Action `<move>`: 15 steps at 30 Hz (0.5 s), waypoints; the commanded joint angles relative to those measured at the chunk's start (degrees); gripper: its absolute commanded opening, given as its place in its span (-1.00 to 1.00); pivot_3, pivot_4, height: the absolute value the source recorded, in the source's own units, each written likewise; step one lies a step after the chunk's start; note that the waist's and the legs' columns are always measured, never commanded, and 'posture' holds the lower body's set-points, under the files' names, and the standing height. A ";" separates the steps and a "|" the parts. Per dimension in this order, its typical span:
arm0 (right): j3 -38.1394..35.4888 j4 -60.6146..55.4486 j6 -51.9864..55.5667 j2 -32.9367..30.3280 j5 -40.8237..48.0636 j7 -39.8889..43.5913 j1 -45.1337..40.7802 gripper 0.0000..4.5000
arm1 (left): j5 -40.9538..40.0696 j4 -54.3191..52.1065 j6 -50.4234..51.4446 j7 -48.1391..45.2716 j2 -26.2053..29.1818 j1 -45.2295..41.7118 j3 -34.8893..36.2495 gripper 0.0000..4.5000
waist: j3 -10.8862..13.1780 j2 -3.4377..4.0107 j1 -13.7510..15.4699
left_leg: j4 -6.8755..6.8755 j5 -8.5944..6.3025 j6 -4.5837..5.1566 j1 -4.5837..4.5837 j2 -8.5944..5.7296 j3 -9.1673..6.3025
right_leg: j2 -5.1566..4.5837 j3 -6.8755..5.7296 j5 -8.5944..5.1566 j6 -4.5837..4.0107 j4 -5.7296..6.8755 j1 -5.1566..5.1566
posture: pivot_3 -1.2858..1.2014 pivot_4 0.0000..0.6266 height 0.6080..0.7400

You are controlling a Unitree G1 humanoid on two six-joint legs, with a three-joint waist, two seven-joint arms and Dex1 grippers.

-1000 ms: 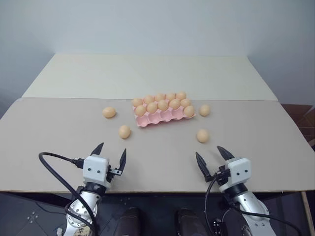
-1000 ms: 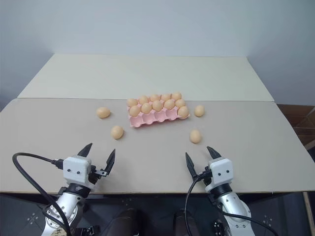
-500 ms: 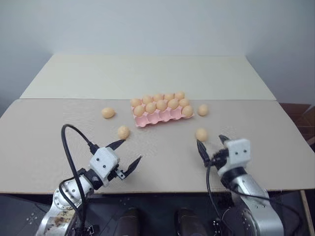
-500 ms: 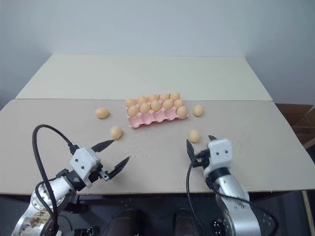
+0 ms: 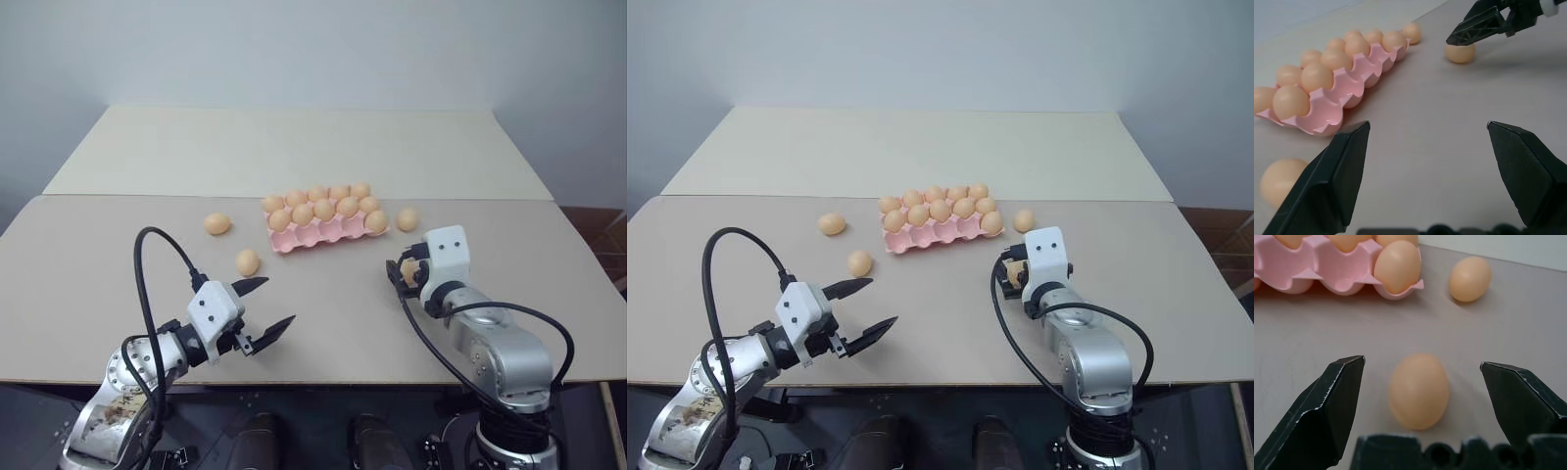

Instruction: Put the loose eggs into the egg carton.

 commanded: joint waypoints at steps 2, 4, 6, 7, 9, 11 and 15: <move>0.45 0.27 1.28 -0.03 0.02 0.31 -0.63 1.00 | -0.88 -1.92 0.10 -1.55 1.30 -2.28 -0.47 0.85 | 0.00 0.00 0.01 | 0.00 0.00 0.00 0.00 -0.01 0.00 | 0.00 0.00 0.01 0.01 0.00 0.01 | 0.03 -0.52 1.00; 0.21 1.09 1.03 0.80 -0.09 -0.05 -0.84 1.00 | -1.02 -1.52 0.26 -1.38 1.03 -3.27 -0.58 0.85 | 0.00 0.00 -0.01 | 0.00 0.00 0.00 0.01 -0.01 0.01 | -0.01 0.01 0.01 0.02 0.00 0.01 | 0.03 -0.52 1.00; 0.42 1.79 0.54 1.10 -0.36 -0.21 -0.92 1.00 | -1.88 -1.54 0.98 -0.91 0.36 -4.14 -0.50 0.85 | 0.00 0.00 -0.01 | 0.00 0.00 0.00 0.00 -0.01 0.01 | 0.00 0.01 0.01 0.02 -0.01 0.01 | 0.03 -0.52 1.00; 0.56 2.35 0.13 1.15 -0.60 -0.36 -1.03 1.00 | -2.27 -1.60 1.34 -0.76 0.18 -4.55 -0.44 0.85 | 0.00 0.00 -0.02 | 0.00 0.00 0.00 0.00 -0.01 0.01 | 0.00 0.01 0.01 0.02 -0.02 0.01 | 0.03 -0.52 1.00; 0.53 3.55 -0.57 1.18 -0.89 -0.49 -1.40 1.00 | -2.51 -1.58 1.68 -0.74 0.16 -5.05 -0.38 0.85 | 0.00 0.00 -0.02 | 0.00 0.00 0.00 0.00 -0.01 0.00 | 0.00 0.01 0.01 0.03 -0.01 0.01 | 0.03 -0.52 1.00; 0.41 4.99 -1.54 1.15 -1.32 -0.76 -1.85 1.00 | -2.38 -1.35 1.73 -0.91 0.18 -5.33 -0.28 0.85 | 0.00 0.00 -0.03 | 0.00 0.00 0.00 0.00 -0.01 0.01 | 0.01 0.01 0.02 0.03 -0.01 0.00 | 0.03 -0.52 1.00; -0.07 6.30 -1.88 1.24 -1.14 -0.48 -2.60 0.83 | -1.96 -1.07 1.44 -0.80 0.00 -5.27 -0.26 0.86 | 0.00 0.00 -0.04 | 0.00 0.00 0.00 0.01 -0.01 0.01 | 0.01 0.01 0.02 0.03 0.00 0.00 | 0.03 -0.52 1.00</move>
